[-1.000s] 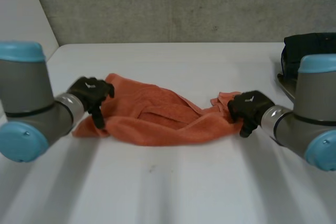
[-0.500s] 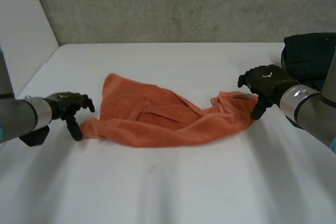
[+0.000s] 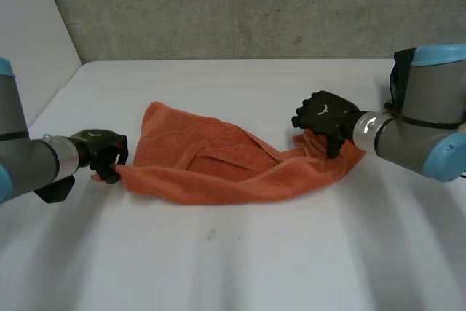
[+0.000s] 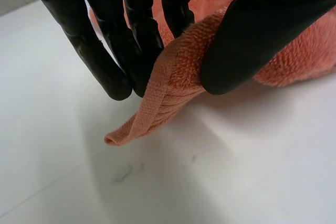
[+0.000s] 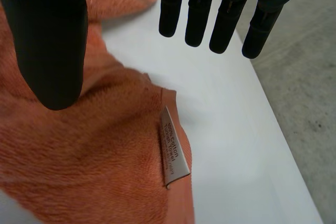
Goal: Fold the laundry.
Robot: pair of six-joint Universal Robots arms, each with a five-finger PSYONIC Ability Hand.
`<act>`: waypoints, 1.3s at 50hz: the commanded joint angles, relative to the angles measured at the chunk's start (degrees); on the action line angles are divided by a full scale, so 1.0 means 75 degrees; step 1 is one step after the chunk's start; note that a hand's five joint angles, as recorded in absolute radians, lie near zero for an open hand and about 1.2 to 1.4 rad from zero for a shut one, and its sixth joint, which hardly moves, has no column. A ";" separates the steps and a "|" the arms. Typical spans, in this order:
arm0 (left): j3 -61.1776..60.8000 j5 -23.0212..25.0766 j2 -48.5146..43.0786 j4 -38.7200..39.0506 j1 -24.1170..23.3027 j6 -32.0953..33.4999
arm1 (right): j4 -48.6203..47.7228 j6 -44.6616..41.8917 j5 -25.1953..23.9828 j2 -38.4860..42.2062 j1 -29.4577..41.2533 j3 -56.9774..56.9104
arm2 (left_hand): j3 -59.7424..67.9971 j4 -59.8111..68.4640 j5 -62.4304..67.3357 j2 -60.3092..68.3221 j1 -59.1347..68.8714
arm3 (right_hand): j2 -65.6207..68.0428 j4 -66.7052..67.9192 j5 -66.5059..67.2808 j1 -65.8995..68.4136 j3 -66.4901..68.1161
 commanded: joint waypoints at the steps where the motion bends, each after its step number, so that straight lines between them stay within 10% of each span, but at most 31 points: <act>1: -0.0196 -0.0014 0.0751 -0.0039 -0.0032 -0.0025 | 0.0157 -0.1385 0.0424 0.1093 0.0187 -0.1148 | 0.1639 0.1570 0.1724 0.1568 0.1935 | 0.1586 0.1637 0.1645 0.1527 0.1429; 5: -0.0161 -0.0050 0.0997 -0.0028 -0.0044 -0.0025 | 0.0180 -0.1655 0.0612 0.1456 0.0187 -0.1570 | 0.1639 0.1570 0.1724 0.1568 0.1935 | 0.7321 0.7372 0.7380 0.7262 0.7164; 17: -0.0265 -0.0307 0.1806 -0.0577 0.0296 0.0549 | 0.1246 -0.0390 0.1034 -0.1260 -0.0855 0.0454 | 0.1639 0.1570 0.1724 0.1568 0.1935 | 0.7335 0.7385 0.7394 0.7275 0.7178; 25: -0.0899 0.0161 0.2392 -0.1704 0.0577 0.1932 | 0.2443 -0.1784 0.0870 -0.2387 -0.1290 0.1921 | 0.1639 0.1570 0.1724 0.1568 0.1935 | 0.7335 0.7385 0.7394 0.7275 0.7178; 29: -0.0852 0.0243 0.2392 -0.1318 0.0601 0.1968 | 0.1729 -0.1095 0.0799 -0.2305 -0.1020 0.1875 | 0.1639 0.1570 0.1724 0.1568 0.1935 | 0.2475 0.2525 0.2533 0.2415 0.2318; 39: -0.0231 -0.0143 0.2158 -0.1176 0.0203 0.1101 | -0.0451 0.0946 0.1034 -0.2001 -0.0458 0.1652 | 0.1639 0.1570 0.1724 0.1568 0.1935 | -0.0316 -0.0265 -0.0257 -0.0375 -0.0473; 60: 0.0109 -0.0225 0.2228 -0.0942 -0.0020 0.0737 | 0.0696 -0.0729 0.1420 0.1538 -0.0012 -0.2074 | 0.1639 0.1570 0.1724 0.1568 0.1935 | 0.0803 0.0853 0.0862 0.0744 0.0646; 65: 0.0062 -0.0260 0.2205 -0.0942 0.0003 0.0737 | 0.0731 -0.0777 0.1491 0.1761 -0.0047 -0.2368 | 0.1639 0.1570 0.1724 0.1568 0.1935 | 0.5660 0.5710 0.5719 0.5601 0.5503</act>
